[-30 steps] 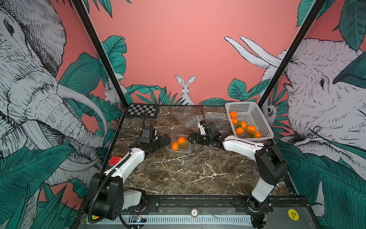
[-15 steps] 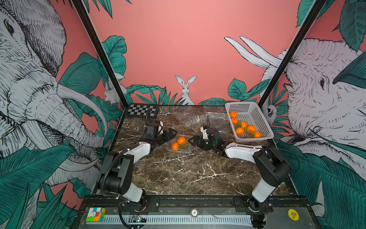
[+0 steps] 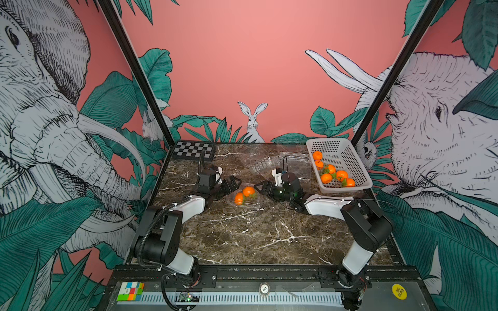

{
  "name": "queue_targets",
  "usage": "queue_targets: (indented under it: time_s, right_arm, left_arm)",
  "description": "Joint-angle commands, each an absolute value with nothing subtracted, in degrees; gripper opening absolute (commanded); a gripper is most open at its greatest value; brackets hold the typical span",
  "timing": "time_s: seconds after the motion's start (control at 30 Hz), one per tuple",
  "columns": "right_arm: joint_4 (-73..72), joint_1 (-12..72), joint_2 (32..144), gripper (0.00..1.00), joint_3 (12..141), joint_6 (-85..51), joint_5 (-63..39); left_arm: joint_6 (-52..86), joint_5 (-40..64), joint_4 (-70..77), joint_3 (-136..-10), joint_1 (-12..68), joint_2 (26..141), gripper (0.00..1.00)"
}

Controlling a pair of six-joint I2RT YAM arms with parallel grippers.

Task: Take oranges out of containers
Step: Adjust the packing box at the center of the board, then open the packing box at the center of the board.

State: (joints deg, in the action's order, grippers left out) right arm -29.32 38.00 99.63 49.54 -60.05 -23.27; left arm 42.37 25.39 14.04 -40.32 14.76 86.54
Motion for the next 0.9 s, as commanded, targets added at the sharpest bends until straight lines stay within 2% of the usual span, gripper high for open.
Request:
queue_targets:
  time_s: [0.0,0.53,0.87]
  right_arm:
    - [-31.0,38.2,98.9,0.77,48.1,-60.2,-22.2]
    - [-32.0,39.9,99.2,0.76,48.2,-60.4,-22.6]
    - [-40.1,40.1,101.8,0.74,47.6,-65.9,-24.3]
  left_arm:
    - [41.1,24.1,12.2,-39.4,15.0,83.5,0.99]
    - [41.1,23.5,12.5,-37.5,15.4,82.9,0.99]
    - [42.4,24.2,14.6,-36.3,15.9,83.8,0.99]
